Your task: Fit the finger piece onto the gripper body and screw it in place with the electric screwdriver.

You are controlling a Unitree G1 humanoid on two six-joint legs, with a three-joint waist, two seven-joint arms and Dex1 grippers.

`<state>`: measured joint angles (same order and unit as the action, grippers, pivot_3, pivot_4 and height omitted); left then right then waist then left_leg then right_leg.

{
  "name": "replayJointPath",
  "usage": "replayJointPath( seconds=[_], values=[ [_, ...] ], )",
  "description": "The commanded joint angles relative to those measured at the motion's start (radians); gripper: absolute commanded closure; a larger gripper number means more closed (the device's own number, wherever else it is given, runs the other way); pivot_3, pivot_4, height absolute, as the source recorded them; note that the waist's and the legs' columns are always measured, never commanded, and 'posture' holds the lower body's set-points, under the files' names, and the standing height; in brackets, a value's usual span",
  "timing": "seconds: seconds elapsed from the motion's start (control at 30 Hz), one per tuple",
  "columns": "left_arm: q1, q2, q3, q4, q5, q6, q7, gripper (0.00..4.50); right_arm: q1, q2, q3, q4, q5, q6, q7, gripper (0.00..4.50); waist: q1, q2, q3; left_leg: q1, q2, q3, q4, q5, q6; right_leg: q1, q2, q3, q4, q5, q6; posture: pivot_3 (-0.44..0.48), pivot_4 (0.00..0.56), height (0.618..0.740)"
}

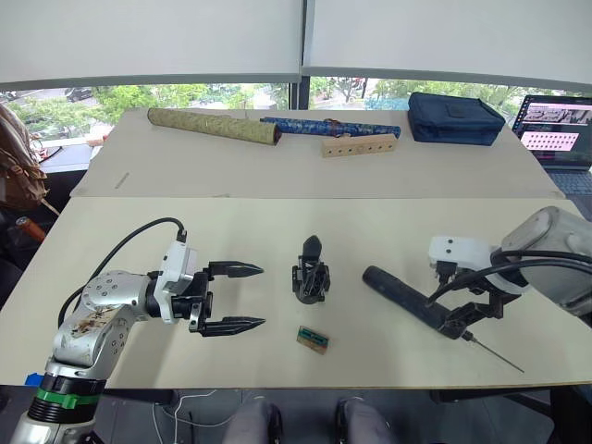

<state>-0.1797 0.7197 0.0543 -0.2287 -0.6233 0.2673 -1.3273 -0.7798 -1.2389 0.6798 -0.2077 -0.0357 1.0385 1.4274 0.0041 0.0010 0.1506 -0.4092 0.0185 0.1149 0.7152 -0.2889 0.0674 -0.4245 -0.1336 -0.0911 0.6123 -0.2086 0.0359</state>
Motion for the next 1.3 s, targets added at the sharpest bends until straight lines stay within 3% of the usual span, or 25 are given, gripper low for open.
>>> replayJointPath(
  seconds=[0.03, 0.37, 0.63, 0.73, 0.97, 1.17, 1.3],
  values=[
    [0.011, 0.007, 0.005, -0.040, 0.001, -0.003, 0.008, 0.00, -0.002, 0.007, 0.006, -0.031, -0.034, 0.011, 0.004, 0.03, -0.001, 0.000, 0.000, 0.000, 0.000, 0.000, 0.000, 0.000, 0.000, 0.000, 0.000, 0.000, 0.000, 0.000, 0.000, 0.000, 0.150, 0.740],
    [0.026, 0.004, 0.004, -0.054, -0.002, -0.002, 0.030, 0.00, 0.023, 0.099, 0.021, 0.009, -0.070, 0.041, -0.054, 0.03, -0.004, 0.000, 0.000, 0.002, 0.000, 0.000, 0.000, 0.001, -0.002, 0.001, 0.000, 0.000, 0.002, 0.000, 0.000, 0.000, 0.150, 0.740],
    [0.024, 0.008, 0.005, -0.048, 0.001, -0.003, 0.031, 0.00, 0.045, 0.074, 0.066, 0.082, -0.161, -0.066, -0.049, 2.52, -0.002, -0.001, 0.000, 0.002, 0.000, 0.000, 0.000, 0.001, -0.002, 0.002, 0.001, -0.001, 0.001, 0.000, 0.000, 0.000, 0.150, 0.740],
    [0.022, 0.009, 0.004, -0.043, 0.001, -0.003, 0.026, 0.00, 0.059, 0.076, 0.042, 0.076, -0.147, -0.066, -0.028, 2.56, 0.001, -0.002, -0.001, 0.003, 0.000, -0.001, 0.001, 0.001, -0.002, 0.003, 0.001, -0.001, 0.001, 0.000, 0.000, 0.000, 0.150, 0.740],
    [0.030, 0.012, 0.010, -0.029, 0.007, -0.012, 0.015, 0.00, 0.131, 0.058, -0.213, -0.050, 0.028, 0.065, -0.027, 2.56, 0.005, -0.002, -0.001, 0.001, 0.000, -0.001, 0.000, 0.001, -0.002, 0.001, 0.001, -0.001, 0.001, 0.000, 0.000, 0.000, 0.150, 0.740],
    [0.034, 0.023, 0.022, 0.015, 0.020, -0.024, -0.002, 0.00, 0.292, 0.064, -0.659, -0.146, 0.225, 0.129, -0.093, 2.56, 0.008, -0.001, 0.000, 0.001, 0.000, -0.001, 0.000, 0.001, -0.002, 0.001, 0.001, -0.001, 0.002, 0.000, 0.000, 0.000, 0.150, 0.740],
    [0.030, 0.032, 0.029, 0.060, 0.039, -0.033, -0.009, 0.00, 0.384, 0.188, -1.016, -0.226, 0.388, 0.160, -0.115, 2.56, 0.009, -0.002, 0.000, 0.002, 0.001, -0.002, 0.000, 0.001, -0.002, 0.002, 0.001, -0.001, 0.001, 0.000, 0.000, 0.000, 0.150, 0.740]
  ],
)
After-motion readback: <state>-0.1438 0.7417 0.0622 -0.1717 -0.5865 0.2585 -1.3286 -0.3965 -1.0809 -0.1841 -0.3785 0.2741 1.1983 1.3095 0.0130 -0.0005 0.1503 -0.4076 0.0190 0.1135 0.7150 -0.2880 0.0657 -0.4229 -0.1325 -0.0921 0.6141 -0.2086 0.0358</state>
